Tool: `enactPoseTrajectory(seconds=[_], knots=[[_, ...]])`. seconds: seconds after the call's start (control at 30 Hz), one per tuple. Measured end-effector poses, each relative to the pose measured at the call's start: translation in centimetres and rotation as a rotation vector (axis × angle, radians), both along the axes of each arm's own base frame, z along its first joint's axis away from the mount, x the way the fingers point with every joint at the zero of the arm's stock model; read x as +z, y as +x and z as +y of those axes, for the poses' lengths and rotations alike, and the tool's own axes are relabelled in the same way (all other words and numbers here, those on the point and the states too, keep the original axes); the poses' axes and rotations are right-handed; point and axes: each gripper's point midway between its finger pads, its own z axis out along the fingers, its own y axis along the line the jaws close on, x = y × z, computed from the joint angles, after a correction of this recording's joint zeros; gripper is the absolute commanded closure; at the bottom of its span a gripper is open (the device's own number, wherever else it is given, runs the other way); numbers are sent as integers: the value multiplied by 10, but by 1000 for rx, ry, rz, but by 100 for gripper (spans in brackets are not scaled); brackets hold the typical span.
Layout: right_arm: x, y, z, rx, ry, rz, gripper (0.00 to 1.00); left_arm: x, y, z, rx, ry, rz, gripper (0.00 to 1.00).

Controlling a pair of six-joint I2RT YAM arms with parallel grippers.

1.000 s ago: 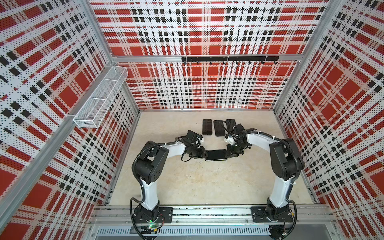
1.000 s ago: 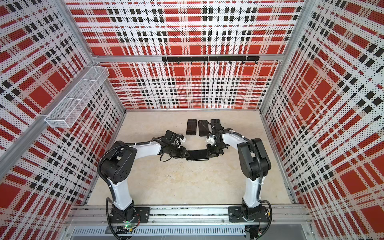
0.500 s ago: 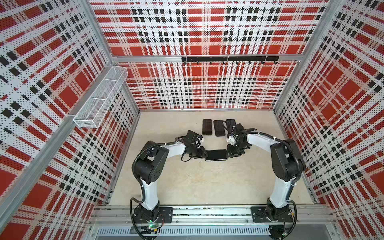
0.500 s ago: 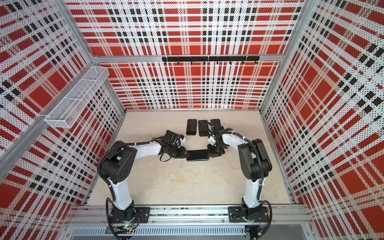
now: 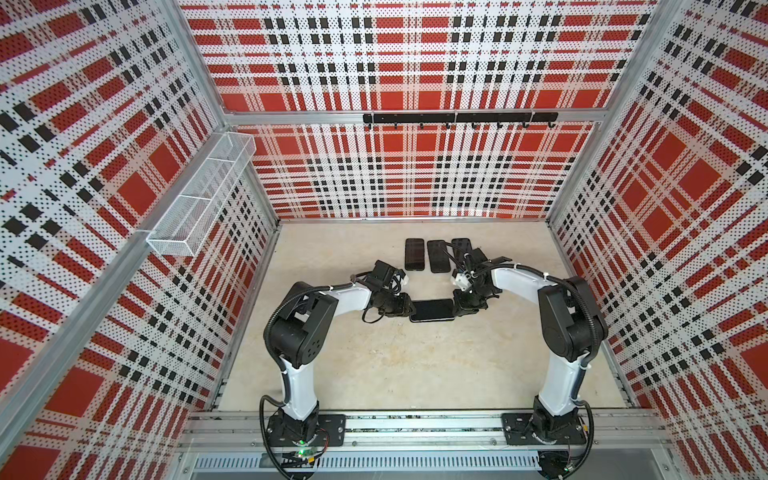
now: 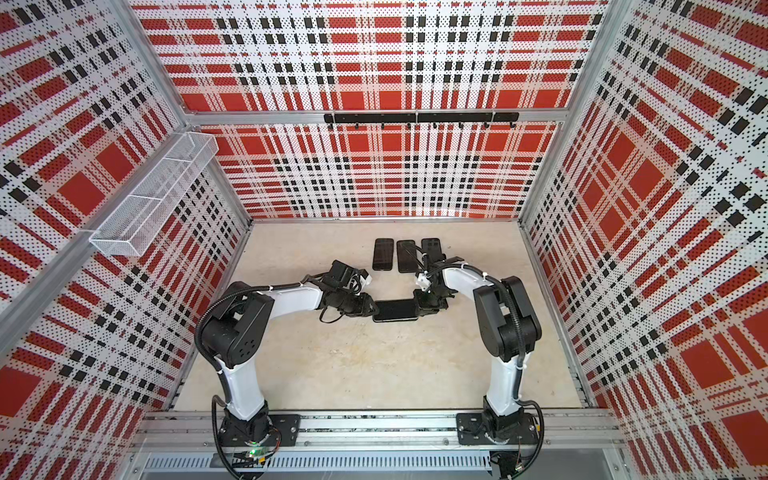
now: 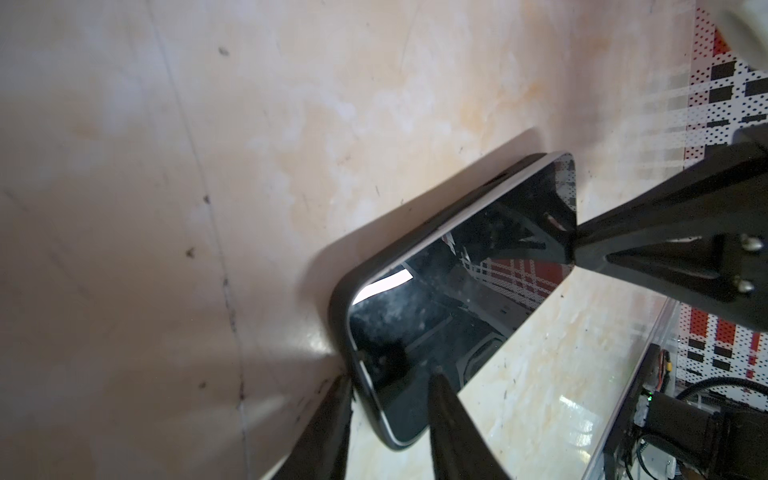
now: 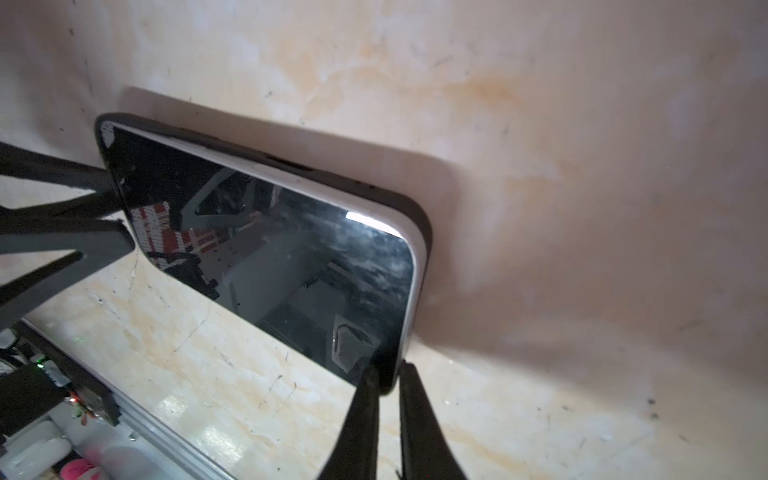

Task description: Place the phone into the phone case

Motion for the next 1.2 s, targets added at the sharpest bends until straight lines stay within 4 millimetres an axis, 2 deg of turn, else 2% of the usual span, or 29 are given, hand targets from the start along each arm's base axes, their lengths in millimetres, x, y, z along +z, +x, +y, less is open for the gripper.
enactPoseTrajectory(seconds=[0.23,0.8,1.2], knots=[[0,-1,1,-5,9,7,92,0,0,0,3,-1,2,65],[-4,-4,5,-26,-4,25,90,0,0,0,29,-8,26,65],[-14,-9,5,-42,-31,55,91,0,0,0,39,-10,34,66]])
